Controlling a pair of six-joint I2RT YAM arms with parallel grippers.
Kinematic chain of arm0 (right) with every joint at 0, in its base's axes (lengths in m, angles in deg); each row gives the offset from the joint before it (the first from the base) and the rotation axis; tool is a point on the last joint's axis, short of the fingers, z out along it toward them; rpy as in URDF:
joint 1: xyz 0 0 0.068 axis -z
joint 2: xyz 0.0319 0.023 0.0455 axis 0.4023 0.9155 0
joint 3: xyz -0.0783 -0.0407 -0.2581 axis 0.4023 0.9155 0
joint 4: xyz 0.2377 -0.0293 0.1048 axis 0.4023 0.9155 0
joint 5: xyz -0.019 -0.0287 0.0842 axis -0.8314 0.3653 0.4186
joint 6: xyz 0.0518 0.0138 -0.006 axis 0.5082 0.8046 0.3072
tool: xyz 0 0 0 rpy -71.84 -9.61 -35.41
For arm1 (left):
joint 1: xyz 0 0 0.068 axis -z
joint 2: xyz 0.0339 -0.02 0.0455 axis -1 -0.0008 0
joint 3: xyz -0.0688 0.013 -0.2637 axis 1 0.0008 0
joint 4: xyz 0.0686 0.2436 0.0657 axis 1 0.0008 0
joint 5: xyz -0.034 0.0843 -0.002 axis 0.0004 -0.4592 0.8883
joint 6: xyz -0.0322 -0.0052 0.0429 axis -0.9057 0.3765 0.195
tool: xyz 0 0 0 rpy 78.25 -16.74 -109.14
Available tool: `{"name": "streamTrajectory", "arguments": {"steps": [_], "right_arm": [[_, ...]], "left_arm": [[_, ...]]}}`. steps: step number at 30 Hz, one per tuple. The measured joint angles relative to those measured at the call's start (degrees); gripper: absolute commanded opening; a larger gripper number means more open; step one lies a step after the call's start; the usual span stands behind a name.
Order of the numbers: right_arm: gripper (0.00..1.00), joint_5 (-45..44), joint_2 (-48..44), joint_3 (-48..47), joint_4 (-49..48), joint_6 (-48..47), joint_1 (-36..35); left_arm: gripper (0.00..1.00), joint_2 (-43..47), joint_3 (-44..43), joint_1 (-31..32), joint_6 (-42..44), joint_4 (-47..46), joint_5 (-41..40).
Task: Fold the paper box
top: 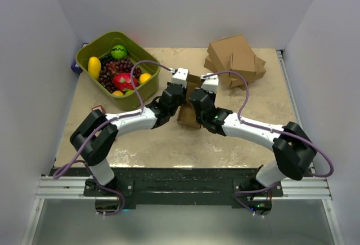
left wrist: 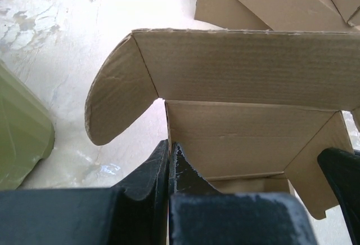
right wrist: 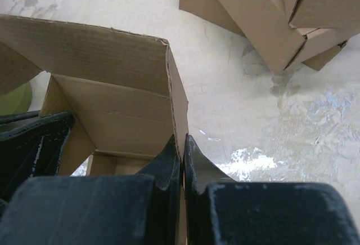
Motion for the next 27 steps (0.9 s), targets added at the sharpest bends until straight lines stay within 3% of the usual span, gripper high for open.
{"name": "streamTrajectory", "arguments": {"steps": [14, 27], "right_arm": [[0.00, -2.51, -1.31, 10.03, -12.55, 0.90, -0.46], [0.00, -5.11, -1.31, 10.97, -11.76, 5.44, -1.84]], "left_arm": [[0.00, -1.86, 4.00, 0.20, -5.49, -7.89, 1.75], [0.00, -1.81, 10.32, 0.76, -10.82, -15.45, 2.03]]}}
